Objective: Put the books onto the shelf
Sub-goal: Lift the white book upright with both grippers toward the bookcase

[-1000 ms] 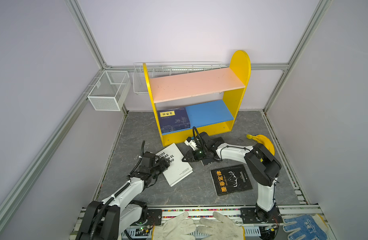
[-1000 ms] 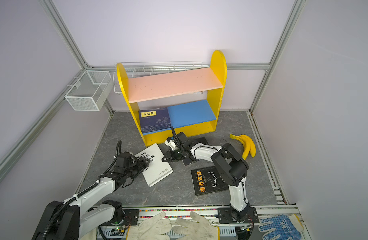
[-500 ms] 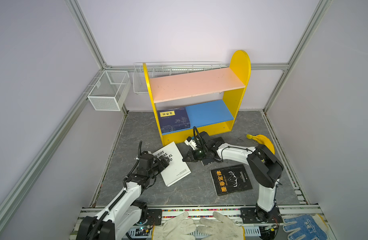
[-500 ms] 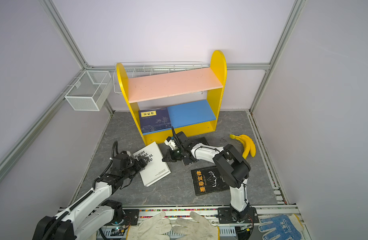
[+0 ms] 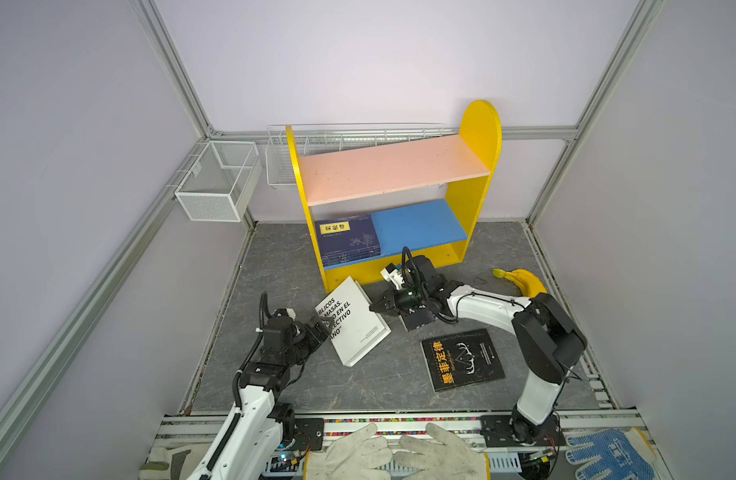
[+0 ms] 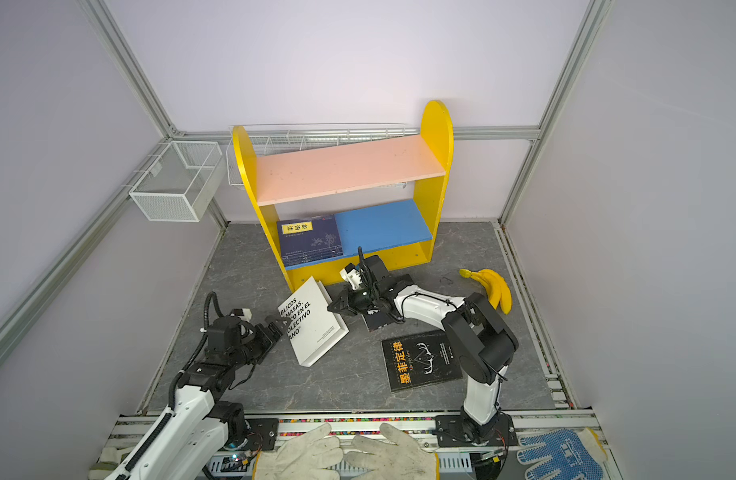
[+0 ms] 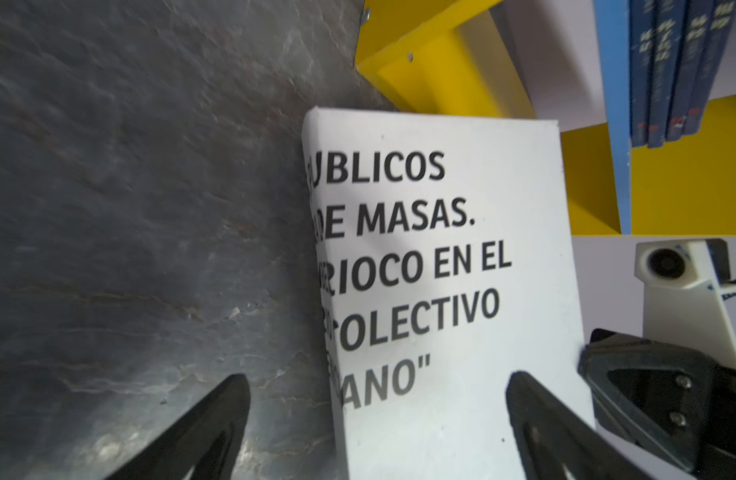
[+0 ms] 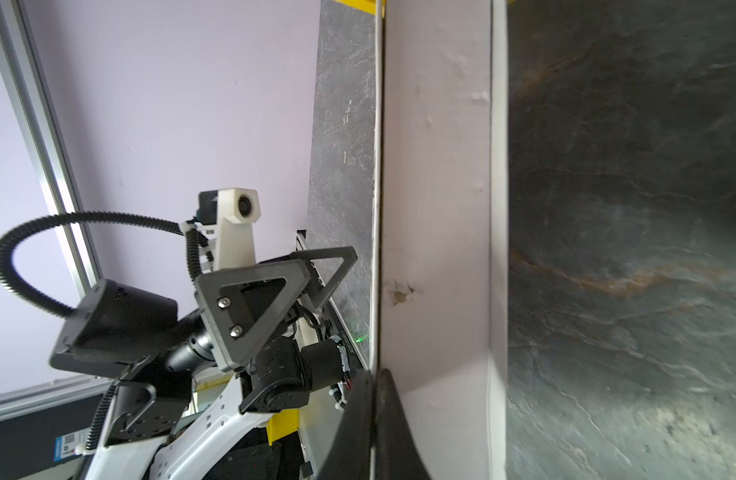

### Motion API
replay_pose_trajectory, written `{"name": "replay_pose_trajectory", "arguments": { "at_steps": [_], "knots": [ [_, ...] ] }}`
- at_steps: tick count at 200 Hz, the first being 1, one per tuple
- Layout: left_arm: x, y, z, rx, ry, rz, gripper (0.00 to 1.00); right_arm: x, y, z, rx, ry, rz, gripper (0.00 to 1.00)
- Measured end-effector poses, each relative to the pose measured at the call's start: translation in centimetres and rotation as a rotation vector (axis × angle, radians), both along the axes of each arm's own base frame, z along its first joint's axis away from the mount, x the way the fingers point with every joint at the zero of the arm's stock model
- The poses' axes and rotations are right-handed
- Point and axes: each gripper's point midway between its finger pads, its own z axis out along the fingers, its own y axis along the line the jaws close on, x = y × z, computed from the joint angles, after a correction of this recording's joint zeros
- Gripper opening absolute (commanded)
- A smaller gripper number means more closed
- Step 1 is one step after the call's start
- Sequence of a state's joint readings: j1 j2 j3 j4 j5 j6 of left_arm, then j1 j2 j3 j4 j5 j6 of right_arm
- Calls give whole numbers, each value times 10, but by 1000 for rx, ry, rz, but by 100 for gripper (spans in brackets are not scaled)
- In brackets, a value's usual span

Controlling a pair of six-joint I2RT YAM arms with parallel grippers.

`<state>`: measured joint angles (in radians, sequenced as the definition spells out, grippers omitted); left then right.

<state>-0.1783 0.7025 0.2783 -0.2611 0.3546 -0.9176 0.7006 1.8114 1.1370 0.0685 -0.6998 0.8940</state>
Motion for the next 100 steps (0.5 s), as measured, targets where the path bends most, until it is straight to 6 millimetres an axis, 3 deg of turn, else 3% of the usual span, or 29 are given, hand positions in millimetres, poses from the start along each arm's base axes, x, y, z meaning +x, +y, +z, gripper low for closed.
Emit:
{"name": "replay_pose_trajectory", "arguments": {
  "at_steps": [24,63,100],
  "knots": [
    [-7,-9,-14,-54,57,-29,97,3,-2,5,7,22,-23,7],
    [-10,-20,-13,-147,53,-52,97,2,-3,6,11,93,-51,7],
    [-18,-25,-30,-220,98,-40,98,3,-5,5,21,169,-78,7]
  ]
}}
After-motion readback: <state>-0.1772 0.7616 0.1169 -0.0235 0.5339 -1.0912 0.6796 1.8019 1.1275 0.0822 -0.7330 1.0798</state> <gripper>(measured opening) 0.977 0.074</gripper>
